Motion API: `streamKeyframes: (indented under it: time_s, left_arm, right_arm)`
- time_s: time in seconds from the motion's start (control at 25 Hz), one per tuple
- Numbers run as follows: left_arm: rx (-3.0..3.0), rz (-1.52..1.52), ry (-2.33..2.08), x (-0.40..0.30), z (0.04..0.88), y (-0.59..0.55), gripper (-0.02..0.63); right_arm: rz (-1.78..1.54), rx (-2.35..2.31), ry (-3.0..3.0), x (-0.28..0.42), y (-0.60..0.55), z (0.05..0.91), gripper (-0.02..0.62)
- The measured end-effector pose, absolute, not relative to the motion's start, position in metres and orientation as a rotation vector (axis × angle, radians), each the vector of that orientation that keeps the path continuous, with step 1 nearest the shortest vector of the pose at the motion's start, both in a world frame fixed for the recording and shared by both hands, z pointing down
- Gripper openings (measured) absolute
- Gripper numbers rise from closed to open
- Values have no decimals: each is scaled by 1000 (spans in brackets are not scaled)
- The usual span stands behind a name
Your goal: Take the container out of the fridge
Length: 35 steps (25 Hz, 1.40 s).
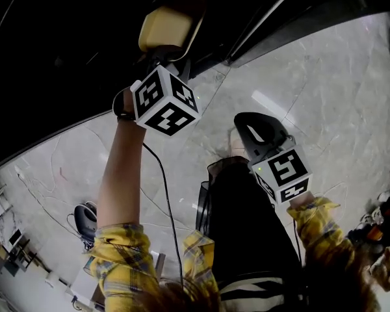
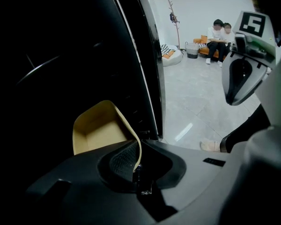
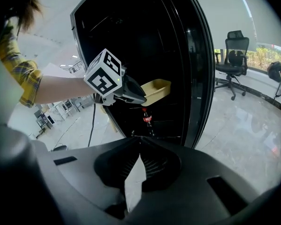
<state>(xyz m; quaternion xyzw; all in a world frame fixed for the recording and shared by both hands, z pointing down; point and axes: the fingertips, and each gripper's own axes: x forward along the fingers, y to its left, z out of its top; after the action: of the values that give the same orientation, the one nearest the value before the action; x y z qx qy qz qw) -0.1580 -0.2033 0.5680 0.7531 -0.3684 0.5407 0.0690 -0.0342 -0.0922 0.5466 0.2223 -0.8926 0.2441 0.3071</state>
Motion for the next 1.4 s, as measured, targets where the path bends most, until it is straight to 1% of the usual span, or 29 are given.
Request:
streamKeyframes:
  time_s: [0.64,1.08,1.4]
  left_arm:
    - [2252,1591,-1002,-144,521,-116,38]
    - [2225,1433,-1090,-128,475,-73,38]
    - [2222,1424,-1107,-128,440,-41,38]
  right_arm:
    - [572,648,-2405,-42,-80,465,31]
    - [541,709,-2427,-38,-82,416,31]
    - [506,747,-2447,-34,-86,381,31]
